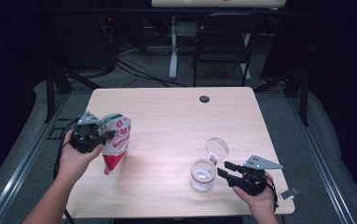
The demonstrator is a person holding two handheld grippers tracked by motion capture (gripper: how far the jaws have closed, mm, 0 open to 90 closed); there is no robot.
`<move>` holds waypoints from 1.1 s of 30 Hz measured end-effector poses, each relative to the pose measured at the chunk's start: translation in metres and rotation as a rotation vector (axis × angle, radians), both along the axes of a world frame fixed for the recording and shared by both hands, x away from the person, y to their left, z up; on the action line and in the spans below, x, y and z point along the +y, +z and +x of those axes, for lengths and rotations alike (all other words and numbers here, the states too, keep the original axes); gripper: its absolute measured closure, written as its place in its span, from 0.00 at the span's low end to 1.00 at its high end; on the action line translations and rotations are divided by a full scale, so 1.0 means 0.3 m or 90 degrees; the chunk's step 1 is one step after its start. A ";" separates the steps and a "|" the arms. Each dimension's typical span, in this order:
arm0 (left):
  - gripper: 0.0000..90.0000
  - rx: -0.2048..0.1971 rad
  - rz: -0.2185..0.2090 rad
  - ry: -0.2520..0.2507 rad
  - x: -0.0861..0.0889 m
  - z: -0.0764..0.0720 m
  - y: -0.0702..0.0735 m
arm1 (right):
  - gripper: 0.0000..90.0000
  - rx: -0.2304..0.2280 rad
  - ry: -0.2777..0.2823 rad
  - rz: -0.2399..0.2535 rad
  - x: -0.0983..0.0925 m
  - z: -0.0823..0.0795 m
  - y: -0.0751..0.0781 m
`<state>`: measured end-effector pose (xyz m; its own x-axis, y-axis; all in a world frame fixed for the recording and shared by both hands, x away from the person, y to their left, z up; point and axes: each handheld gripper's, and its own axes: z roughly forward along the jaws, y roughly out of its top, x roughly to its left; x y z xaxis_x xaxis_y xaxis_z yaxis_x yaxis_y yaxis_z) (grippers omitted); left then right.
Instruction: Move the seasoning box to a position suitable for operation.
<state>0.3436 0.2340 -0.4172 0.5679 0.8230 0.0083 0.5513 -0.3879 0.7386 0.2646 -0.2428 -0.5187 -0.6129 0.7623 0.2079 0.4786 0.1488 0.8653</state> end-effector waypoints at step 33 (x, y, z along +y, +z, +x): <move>1.00 -0.007 0.025 -0.205 -0.352 -0.068 -0.015 | 0.62 -0.001 0.001 0.002 -0.007 -0.001 0.004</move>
